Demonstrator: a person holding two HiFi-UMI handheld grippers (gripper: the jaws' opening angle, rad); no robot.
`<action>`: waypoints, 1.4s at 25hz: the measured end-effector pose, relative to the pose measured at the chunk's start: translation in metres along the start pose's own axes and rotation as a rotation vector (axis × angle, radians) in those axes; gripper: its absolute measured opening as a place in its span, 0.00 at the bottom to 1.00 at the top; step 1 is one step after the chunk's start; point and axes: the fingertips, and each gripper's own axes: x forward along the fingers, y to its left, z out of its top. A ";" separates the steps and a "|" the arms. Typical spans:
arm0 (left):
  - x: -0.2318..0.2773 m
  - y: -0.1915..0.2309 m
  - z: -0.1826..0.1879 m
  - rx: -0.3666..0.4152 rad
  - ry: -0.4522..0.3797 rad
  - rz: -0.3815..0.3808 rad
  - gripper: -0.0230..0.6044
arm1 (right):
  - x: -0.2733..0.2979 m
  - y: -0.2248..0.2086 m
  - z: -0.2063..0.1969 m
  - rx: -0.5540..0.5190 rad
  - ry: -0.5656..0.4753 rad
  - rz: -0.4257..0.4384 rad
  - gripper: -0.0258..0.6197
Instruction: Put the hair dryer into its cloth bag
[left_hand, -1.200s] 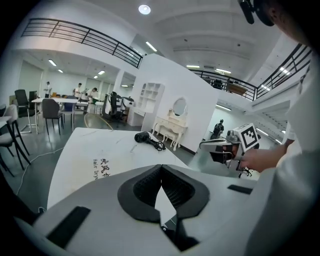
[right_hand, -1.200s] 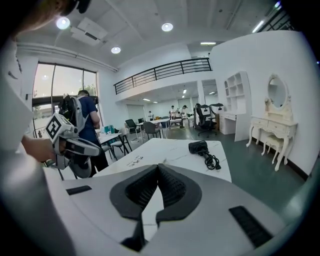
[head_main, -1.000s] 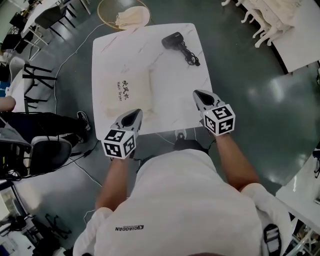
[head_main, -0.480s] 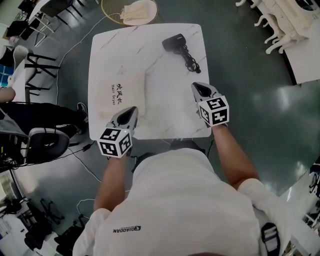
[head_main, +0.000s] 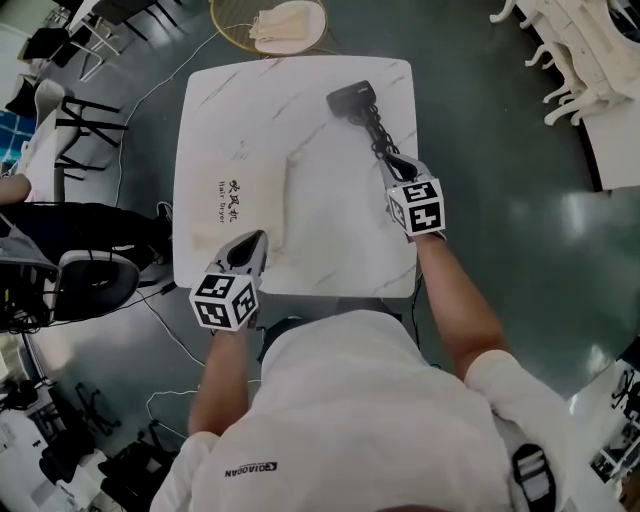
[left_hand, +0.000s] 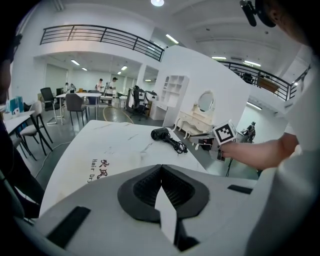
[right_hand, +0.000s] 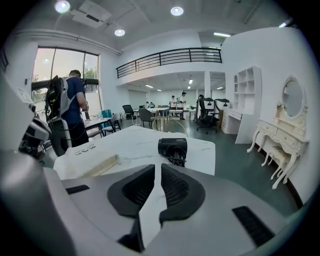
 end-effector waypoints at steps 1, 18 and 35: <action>0.001 0.000 0.000 -0.001 0.008 0.009 0.08 | 0.006 -0.006 0.000 -0.006 0.007 -0.006 0.14; -0.021 0.017 -0.009 -0.057 0.054 0.115 0.08 | 0.110 -0.062 -0.028 -0.057 0.175 -0.043 0.37; -0.022 0.029 -0.016 -0.107 0.062 0.147 0.08 | 0.141 -0.068 -0.043 0.025 0.287 -0.029 0.48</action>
